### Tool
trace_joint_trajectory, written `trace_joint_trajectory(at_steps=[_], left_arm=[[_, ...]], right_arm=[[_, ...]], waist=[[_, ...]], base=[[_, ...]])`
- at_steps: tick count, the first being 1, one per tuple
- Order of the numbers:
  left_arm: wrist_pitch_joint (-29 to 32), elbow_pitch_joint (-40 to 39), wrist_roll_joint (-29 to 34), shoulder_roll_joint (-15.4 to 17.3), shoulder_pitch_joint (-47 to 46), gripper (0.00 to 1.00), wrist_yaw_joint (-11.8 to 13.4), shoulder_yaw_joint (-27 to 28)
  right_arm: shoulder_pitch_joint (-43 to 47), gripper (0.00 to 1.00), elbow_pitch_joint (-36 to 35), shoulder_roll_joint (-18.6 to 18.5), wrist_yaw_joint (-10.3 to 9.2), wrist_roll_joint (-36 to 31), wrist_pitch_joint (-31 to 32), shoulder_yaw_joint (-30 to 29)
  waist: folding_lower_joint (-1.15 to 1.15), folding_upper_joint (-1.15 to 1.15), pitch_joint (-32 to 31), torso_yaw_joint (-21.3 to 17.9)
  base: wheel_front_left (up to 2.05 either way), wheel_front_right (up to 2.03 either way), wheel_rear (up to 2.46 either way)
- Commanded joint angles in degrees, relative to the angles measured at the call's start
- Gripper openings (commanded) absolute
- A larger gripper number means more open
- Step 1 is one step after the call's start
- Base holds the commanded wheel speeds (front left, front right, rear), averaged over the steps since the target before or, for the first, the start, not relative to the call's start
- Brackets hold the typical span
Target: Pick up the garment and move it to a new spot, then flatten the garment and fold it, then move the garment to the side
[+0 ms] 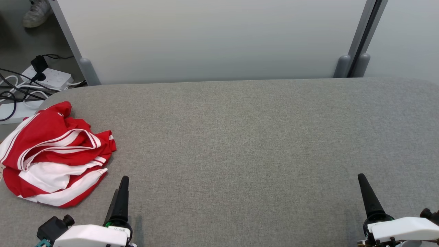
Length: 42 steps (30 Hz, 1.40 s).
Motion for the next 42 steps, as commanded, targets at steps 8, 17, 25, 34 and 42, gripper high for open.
trace_joint_trajectory(at_steps=[8, 17, 25, 34, 42], left_arm=[[-1.92, -3.04, 7.26, 0.91, -3.27, 1.0, 1.66, -0.29], [-3.26, -4.01, 12.28, 0.98, -3.64, 1.0, 2.39, -1.14], [-4.6, -5.23, 18.3, 1.05, -3.86, 1.0, 3.1, -1.87], [-6.12, -6.33, 24.46, 1.13, -4.35, 1.0, 3.92, -2.86], [-7.46, -6.76, 29.73, 1.2, -4.64, 1.0, 4.54, -3.57]], right_arm=[[-2.36, 1.0, -3.94, -1.04, 0.27, -7.31, -2.09, 2.55], [-2.63, 1.0, -5.57, -1.49, 0.29, -12.09, -3.43, 4.2], [-2.82, 1.0, -6.16, -1.93, 0.31, -16.94, -4.78, 5.75], [-3.11, 1.0, -7.54, -2.18, 0.33, -22.65, -6.29, 7.04], [-3.25, 1.0, -8.66, -2.15, 0.35, -27.94, -7.63, 8.01]], waist=[[-0.01, 0.0, -0.02, 0.03], [-0.01, 0.0, -0.09, -0.05], [-0.01, 0.0, -0.3, -0.12], [-0.01, 0.0, -0.25, -0.08], [-0.01, 0.0, -0.25, -0.23]], base=[[0.0, 0.0, 0.0], [0.0, 0.0, 0.0], [0.0, 0.0, 0.0], [0.0, 0.0, 0.0], [0.0, 0.0, 0.0]])
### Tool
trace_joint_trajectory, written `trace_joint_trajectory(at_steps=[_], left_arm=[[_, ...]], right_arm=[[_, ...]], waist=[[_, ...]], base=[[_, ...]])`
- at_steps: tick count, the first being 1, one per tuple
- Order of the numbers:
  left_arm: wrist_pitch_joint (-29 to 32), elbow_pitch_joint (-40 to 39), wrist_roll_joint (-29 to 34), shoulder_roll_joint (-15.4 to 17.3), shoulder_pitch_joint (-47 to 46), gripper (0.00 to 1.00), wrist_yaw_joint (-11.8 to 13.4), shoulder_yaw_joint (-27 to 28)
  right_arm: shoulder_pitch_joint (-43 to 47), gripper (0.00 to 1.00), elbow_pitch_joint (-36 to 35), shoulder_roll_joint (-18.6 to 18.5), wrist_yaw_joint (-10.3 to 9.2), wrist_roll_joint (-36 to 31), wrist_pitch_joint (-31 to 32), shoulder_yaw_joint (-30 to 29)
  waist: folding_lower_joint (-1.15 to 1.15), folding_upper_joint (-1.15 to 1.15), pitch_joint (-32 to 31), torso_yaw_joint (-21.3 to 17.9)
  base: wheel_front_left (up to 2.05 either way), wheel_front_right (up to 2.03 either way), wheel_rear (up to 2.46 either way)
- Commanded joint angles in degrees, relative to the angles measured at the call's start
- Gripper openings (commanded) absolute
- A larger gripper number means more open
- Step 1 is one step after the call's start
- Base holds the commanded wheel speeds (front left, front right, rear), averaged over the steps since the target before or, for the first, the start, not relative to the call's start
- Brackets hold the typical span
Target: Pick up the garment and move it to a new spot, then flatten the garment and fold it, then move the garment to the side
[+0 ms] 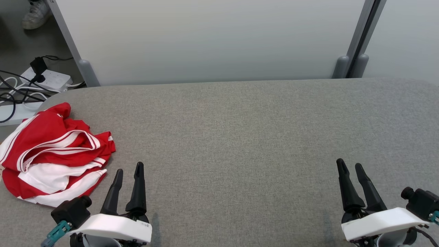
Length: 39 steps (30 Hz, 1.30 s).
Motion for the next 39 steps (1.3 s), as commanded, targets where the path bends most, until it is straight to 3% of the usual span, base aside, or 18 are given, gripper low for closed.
trace_joint_trajectory(at_steps=[1, 39], left_arm=[[-1.01, -1.88, 2.42, 0.91, -3.45, 1.0, 0.4, 0.71], [-7.61, -3.41, 27.92, 1.25, -4.66, 1.0, 2.95, -2.21]], right_arm=[[-2.6, 1.0, -2.56, -0.57, 0.35, -2.58, -1.13, 1.05], [-2.5, 1.0, -6.33, -1.34, 0.44, -26.96, -7.73, 4.84]], waist=[[0.0, 0.0, -0.08, -0.03], [0.0, 0.0, -1.75, -0.49]], base=[[0.0, 0.0, 0.0], [0.0, 0.0, 0.0]])
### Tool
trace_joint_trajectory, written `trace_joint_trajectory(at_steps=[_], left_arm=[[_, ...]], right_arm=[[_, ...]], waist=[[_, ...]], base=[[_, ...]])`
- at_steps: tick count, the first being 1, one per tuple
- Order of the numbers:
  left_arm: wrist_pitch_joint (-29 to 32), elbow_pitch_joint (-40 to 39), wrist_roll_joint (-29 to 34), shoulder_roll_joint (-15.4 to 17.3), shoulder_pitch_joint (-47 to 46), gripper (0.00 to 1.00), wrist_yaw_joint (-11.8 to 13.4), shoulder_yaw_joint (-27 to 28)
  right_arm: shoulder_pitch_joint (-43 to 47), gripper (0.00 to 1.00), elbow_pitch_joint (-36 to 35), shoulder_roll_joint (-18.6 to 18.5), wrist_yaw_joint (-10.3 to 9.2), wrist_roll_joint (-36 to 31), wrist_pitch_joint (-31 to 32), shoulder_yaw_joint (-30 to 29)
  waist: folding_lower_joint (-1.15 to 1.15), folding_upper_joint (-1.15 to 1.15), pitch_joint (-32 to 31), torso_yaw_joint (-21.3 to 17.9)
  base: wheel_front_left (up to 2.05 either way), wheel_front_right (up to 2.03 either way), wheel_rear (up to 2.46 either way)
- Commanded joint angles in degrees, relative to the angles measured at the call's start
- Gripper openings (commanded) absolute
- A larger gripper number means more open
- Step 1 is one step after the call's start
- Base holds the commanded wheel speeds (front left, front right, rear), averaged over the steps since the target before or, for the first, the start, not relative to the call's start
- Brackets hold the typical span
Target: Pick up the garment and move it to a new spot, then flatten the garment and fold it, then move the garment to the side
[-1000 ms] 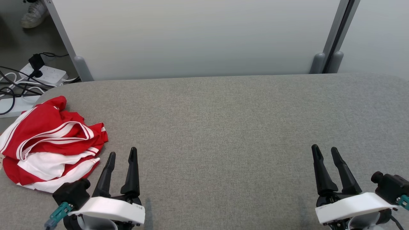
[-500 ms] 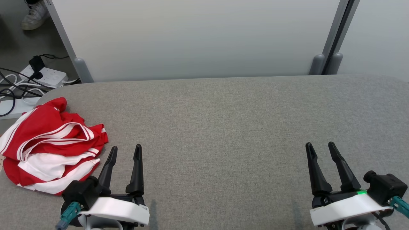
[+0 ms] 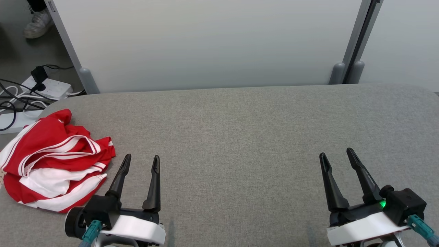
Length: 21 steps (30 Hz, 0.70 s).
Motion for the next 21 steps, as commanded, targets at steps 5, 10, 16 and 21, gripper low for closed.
trace_joint_trajectory(at_steps=[5, 10, 16, 21], left_arm=[[-0.75, -1.46, 0.77, 0.3, -3.46, 1.0, 0.48, 1.42], [-0.75, -1.2, 0.66, 0.3, -3.39, 1.0, 0.51, 1.55], [-0.75, -0.98, 0.74, 0.3, -3.39, 1.0, 0.44, 1.58], [-0.75, -0.95, 0.88, 0.3, -3.65, 1.0, 0.63, 1.46]], right_arm=[[-1.66, 1.0, -1.42, -0.62, 0.42, -1.44, -0.81, 0.64], [-1.48, 1.0, -1.33, -0.58, 0.42, -1.62, -0.81, 0.55], [-1.28, 1.0, -1.52, -0.53, 0.42, -1.71, -0.81, 0.45], [-1.12, 1.0, -1.71, -0.49, 0.42, -1.64, -0.81, 0.92]], waist=[[0.0, 0.0, -0.04, -0.15], [0.0, 0.0, -0.15, -0.09], [0.0, 0.0, -0.11, 0.45], [0.0, 0.0, 0.04, 2.26]], base=[[0.0, 0.0, 0.0], [0.0, 0.0, 0.0], [0.0, 0.0, 0.0], [0.0, 0.0, 0.0]])
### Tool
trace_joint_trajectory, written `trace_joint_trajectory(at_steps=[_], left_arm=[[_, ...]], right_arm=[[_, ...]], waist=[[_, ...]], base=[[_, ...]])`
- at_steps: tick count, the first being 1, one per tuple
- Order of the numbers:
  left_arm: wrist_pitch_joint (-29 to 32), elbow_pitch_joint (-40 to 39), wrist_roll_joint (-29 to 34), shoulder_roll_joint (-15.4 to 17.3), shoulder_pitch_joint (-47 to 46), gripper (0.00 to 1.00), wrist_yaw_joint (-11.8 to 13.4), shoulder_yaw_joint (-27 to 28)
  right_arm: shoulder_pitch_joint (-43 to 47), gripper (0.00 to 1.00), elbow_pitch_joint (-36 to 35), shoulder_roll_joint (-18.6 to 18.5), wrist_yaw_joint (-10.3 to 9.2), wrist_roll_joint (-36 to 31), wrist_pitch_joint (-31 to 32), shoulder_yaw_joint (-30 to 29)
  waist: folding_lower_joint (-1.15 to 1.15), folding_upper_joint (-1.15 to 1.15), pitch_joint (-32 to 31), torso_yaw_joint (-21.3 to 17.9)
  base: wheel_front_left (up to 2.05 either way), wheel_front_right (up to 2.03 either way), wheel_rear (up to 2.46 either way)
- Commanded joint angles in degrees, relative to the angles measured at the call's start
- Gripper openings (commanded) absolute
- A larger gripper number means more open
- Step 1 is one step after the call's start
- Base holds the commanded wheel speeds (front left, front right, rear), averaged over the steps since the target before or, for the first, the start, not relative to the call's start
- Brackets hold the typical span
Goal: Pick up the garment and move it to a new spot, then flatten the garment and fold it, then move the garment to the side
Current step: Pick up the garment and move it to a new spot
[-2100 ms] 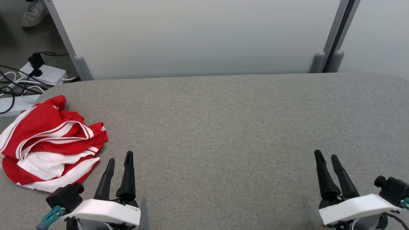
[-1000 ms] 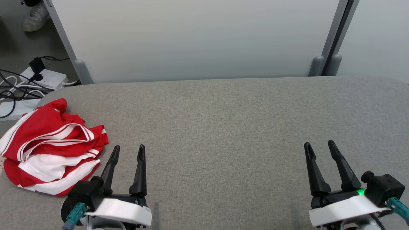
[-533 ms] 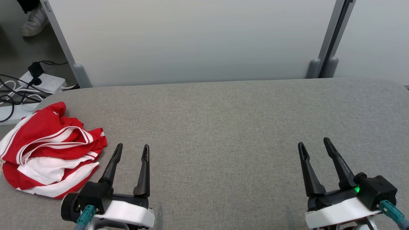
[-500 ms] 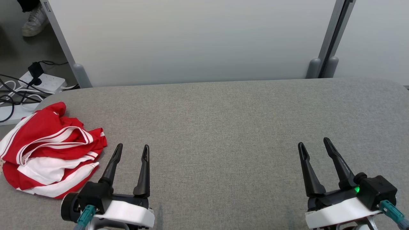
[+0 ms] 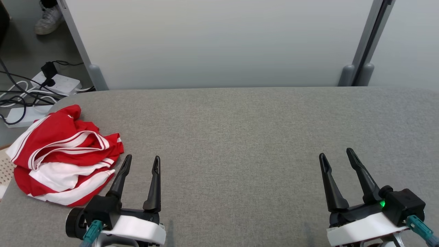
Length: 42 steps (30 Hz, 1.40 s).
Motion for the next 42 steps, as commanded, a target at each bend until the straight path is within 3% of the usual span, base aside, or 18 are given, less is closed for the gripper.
trace_joint_trajectory(at_steps=[1, 23, 42], left_arm=[[-0.74, -1.25, 0.68, 0.3, -3.6, 1.0, 0.48, 1.74], [-0.74, -1.12, 1.33, 0.3, -2.66, 1.0, 1.63, 3.47], [-0.74, -0.59, 1.69, 0.3, -2.5, 1.0, 2.21, 4.14]], right_arm=[[-1.12, 1.0, -1.67, -0.43, 0.42, -0.25, -0.75, 1.14], [-0.69, 1.0, -2.16, -0.62, 0.42, 0.19, -0.75, 1.7], [-0.42, 1.0, -2.16, -0.68, 0.42, 0.35, -0.75, 1.7]], waist=[[0.0, 0.0, -0.02, 0.77], [0.0, 0.0, -0.35, 14.64], [0.0, 0.0, -0.02, 17.47]], base=[[0.0, 0.0, 0.0], [0.0, 0.0, 0.0], [0.0, 0.0, 0.0]])
